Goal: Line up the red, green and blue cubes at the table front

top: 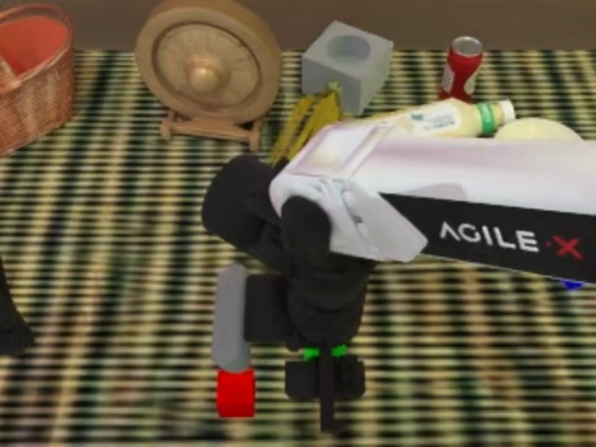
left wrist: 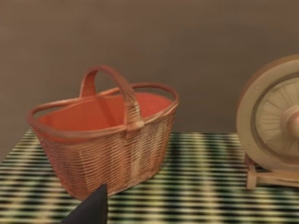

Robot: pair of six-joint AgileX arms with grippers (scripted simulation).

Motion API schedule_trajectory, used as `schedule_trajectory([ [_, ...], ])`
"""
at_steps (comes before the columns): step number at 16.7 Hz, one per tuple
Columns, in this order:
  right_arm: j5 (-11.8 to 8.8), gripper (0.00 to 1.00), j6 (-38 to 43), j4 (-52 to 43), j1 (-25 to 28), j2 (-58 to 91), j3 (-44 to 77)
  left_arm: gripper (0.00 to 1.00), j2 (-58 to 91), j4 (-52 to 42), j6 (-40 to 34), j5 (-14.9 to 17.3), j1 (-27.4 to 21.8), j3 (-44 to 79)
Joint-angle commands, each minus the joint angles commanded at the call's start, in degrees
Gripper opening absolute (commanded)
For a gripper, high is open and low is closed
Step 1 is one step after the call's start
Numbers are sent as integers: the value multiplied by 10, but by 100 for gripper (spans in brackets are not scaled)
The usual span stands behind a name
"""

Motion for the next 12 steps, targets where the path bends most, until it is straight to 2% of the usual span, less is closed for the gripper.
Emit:
schedule_trajectory([
  [6, 1, 0, 1, 120, 1, 41, -73, 100, 0, 0, 0, 0, 0, 0],
  [11, 1, 0, 1, 133, 2, 48, -83, 100, 0, 0, 0, 0, 0, 0],
  [12, 1, 8, 1, 133, 2, 48, -83, 100, 0, 0, 0, 0, 0, 0],
])
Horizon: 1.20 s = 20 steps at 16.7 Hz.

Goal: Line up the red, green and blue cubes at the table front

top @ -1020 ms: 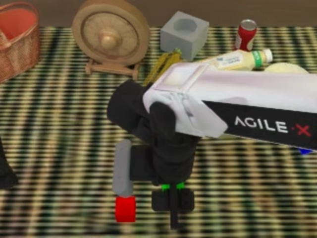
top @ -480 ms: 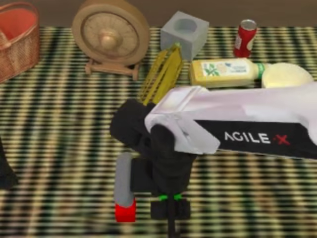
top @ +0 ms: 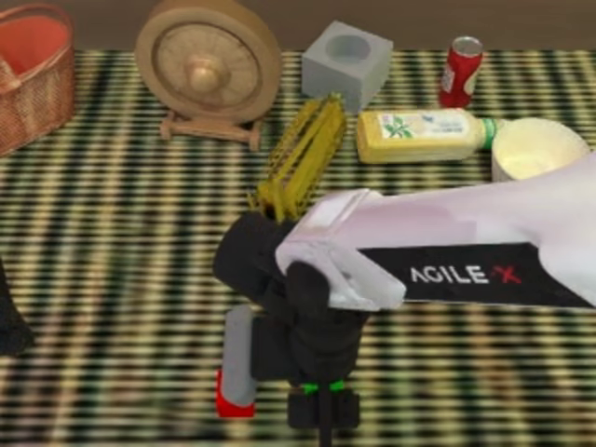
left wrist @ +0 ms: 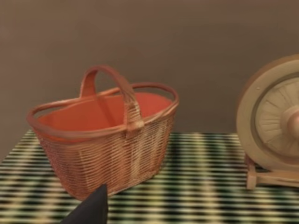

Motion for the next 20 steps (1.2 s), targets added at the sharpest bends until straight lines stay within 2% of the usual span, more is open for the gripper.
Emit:
schedule_trajectory([
  [12, 0, 98, 0, 0, 0, 0, 0, 100, 0, 0, 0, 0, 0, 0],
  [20, 0, 100, 0, 0, 0, 0, 0, 100, 0, 0, 0, 0, 0, 0],
])
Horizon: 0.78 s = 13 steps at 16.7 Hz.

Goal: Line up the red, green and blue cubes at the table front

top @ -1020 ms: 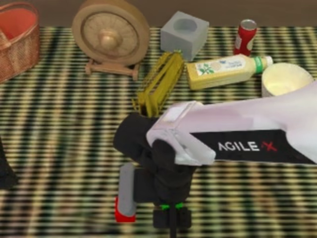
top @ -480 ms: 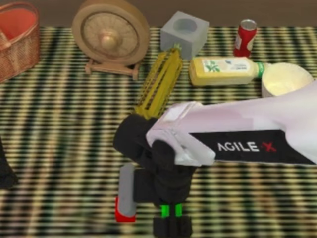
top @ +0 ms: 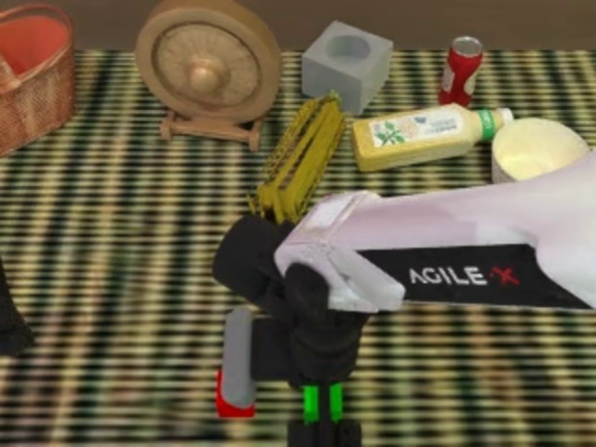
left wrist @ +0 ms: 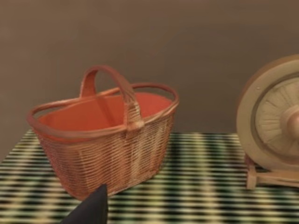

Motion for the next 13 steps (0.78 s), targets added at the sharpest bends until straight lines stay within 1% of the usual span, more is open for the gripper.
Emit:
schedule_trajectory([
  [3, 0, 100, -1, -10, 1, -4, 8, 100, 0, 0, 0, 0, 0, 0],
  [10, 0, 100, -2, -135, 4, -54, 80, 100, 0, 0, 0, 0, 0, 0],
  [13, 0, 100, -2, -140, 4, -57, 83, 100, 0, 0, 0, 0, 0, 0],
])
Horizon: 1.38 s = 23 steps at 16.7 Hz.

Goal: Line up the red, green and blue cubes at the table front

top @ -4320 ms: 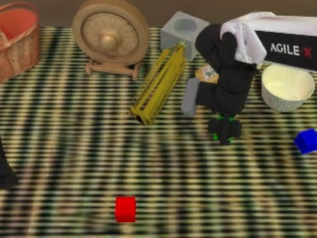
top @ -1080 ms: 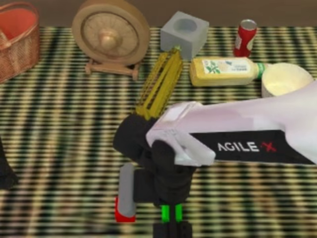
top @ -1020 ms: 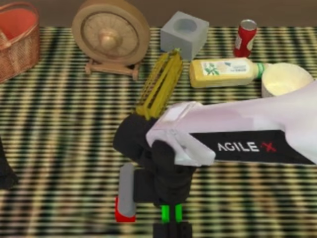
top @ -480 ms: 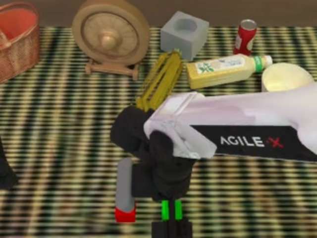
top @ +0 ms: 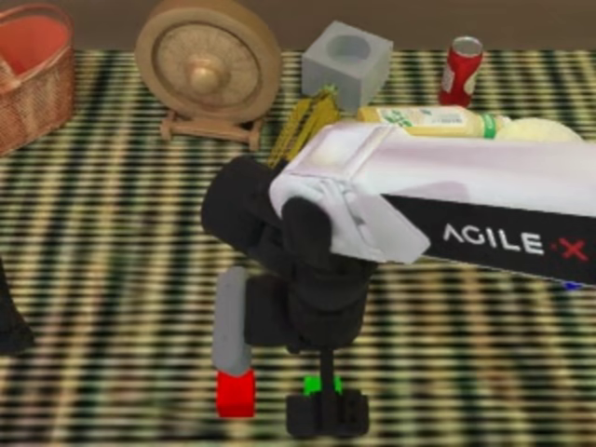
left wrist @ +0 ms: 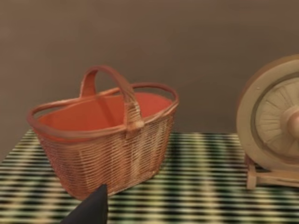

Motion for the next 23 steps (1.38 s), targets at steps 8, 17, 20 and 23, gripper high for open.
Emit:
schedule_trajectory([
  [8, 1, 100, 52, 12, -127, 2, -9, 100, 0, 0, 0, 0, 0, 0],
  [17, 3, 100, 185, 34, -469, 2, -43, 100, 0, 0, 0, 0, 0, 0],
  [20, 2, 100, 206, 40, -510, -2, -47, 100, 0, 0, 0, 0, 0, 0],
  [23, 2, 100, 207, 41, -511, -2, -47, 100, 0, 0, 0, 0, 0, 0],
])
